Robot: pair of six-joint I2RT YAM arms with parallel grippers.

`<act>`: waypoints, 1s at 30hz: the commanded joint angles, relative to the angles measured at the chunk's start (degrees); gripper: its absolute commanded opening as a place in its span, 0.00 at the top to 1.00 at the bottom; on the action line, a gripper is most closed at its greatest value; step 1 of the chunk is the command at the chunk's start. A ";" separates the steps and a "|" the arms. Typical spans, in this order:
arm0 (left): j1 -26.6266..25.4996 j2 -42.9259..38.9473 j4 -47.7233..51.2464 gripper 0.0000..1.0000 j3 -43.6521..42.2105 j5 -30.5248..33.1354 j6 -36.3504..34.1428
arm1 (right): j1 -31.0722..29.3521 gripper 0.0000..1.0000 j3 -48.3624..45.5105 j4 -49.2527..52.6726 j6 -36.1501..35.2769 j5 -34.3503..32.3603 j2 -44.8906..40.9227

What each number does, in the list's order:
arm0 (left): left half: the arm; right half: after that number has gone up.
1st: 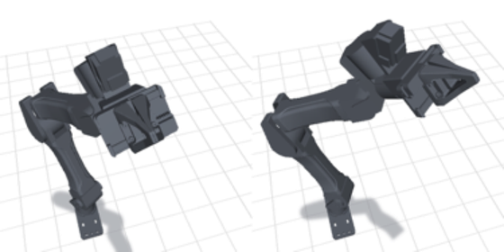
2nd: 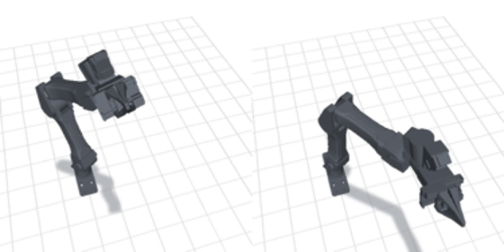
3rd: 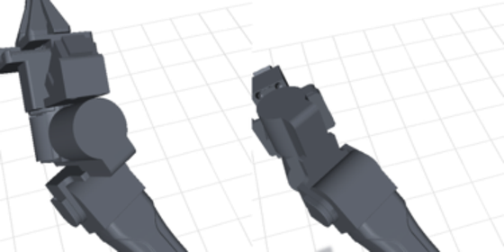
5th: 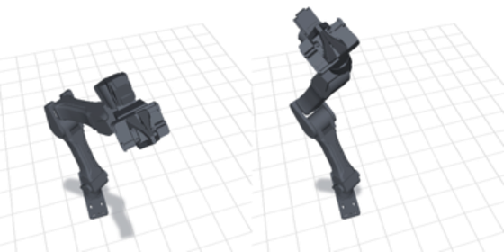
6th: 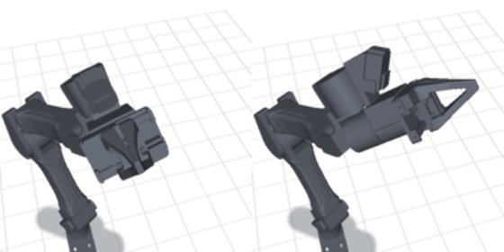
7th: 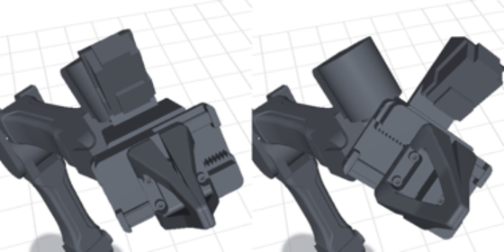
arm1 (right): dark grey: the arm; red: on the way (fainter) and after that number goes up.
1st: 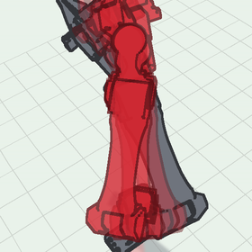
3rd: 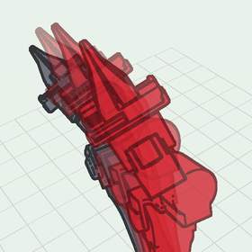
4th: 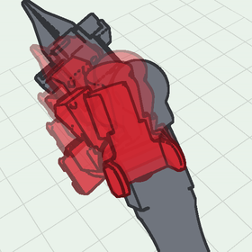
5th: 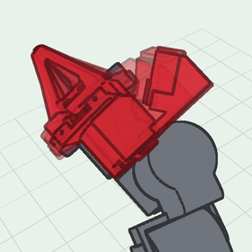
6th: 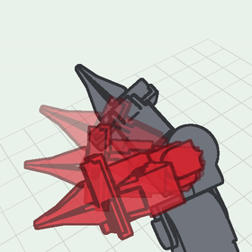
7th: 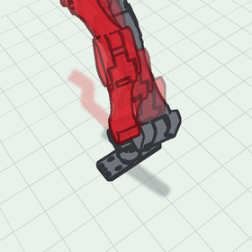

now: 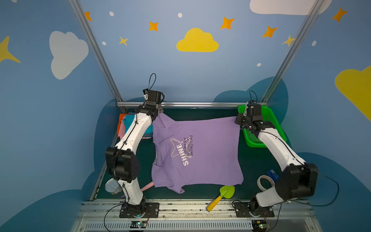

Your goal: Fold and stack the t-shirts

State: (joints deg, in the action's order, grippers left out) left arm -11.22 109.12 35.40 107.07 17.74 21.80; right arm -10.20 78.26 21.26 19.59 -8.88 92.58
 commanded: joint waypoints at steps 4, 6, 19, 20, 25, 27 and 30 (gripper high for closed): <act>-0.22 27.66 18.11 0.92 41.93 -11.47 1.87 | 0.18 1.00 16.67 2.70 -1.73 -1.72 17.95; -0.20 38.94 23.90 0.66 60.89 -13.33 1.72 | 0.10 0.86 24.42 7.76 -1.90 -2.53 22.56; 0.09 15.01 16.65 0.52 29.21 -14.66 3.42 | -5.05 0.84 34.18 23.50 -3.05 0.31 17.77; -0.22 13.46 18.34 0.57 27.33 -14.83 3.61 | -6.24 0.92 31.40 22.93 -3.31 0.49 15.88; -4.26 6.15 12.53 0.61 8.24 -15.40 5.16 | -13.16 1.00 16.50 19.59 -2.90 2.66 8.09; -5.67 6.15 9.31 0.67 3.68 -13.97 6.94 | -16.03 1.00 11.73 18.91 -2.20 4.57 6.62; -6.00 10.44 10.37 0.81 5.28 -14.21 8.39 | -19.81 1.00 6.20 18.83 0.17 8.15 6.30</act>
State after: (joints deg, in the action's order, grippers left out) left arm -17.30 114.56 46.70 112.77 3.11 28.14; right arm -28.10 87.99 40.29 17.63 -4.58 99.39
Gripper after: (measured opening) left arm 0.221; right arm 0.047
